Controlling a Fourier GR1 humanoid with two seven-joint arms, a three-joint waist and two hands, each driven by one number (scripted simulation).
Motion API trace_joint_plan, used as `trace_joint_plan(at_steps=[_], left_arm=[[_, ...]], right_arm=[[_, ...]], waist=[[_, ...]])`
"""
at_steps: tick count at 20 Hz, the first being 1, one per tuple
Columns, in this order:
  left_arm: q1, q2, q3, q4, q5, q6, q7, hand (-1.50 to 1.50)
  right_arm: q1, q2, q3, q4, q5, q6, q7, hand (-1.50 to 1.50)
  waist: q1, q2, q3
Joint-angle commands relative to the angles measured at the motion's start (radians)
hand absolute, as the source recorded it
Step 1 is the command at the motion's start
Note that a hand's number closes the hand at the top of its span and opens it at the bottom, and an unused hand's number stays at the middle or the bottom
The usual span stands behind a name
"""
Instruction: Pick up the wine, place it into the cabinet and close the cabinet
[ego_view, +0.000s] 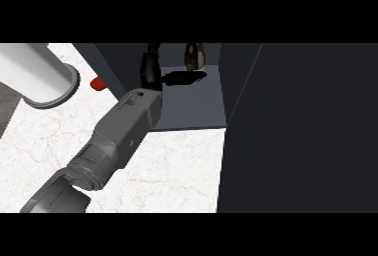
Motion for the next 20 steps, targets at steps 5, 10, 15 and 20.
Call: trace_joint_plan(at_steps=[5,10,15,20], left_arm=[[0.089,-0.008,0.022,-0.113,-0.007,-0.086,-0.105,-1.50],[0.104,-0.013,0.006,-0.242,-0.016,-0.070,-0.011,-1.50],[0.234,0.029,-0.017,-0.370,-0.025,-0.131,-0.026,-1.50],[0.348,0.019,-0.074,-0.590,-0.056,-0.055,0.038,-1.50]], right_arm=[[0.031,0.007,0.005,-0.172,-0.061,-0.033,0.088,-1.50],[0.031,0.004,0.000,-0.172,-0.050,-0.039,0.088,-1.50],[0.084,-0.010,-0.013,-0.241,-0.065,-0.046,0.108,-1.50],[0.049,-0.001,0.001,-0.200,-0.037,-0.064,0.109,-1.50]], waist=[[0.043,-0.016,0.000],[0.064,-0.026,0.000],[0.069,-0.031,0.000],[0.075,-0.029,0.000]])
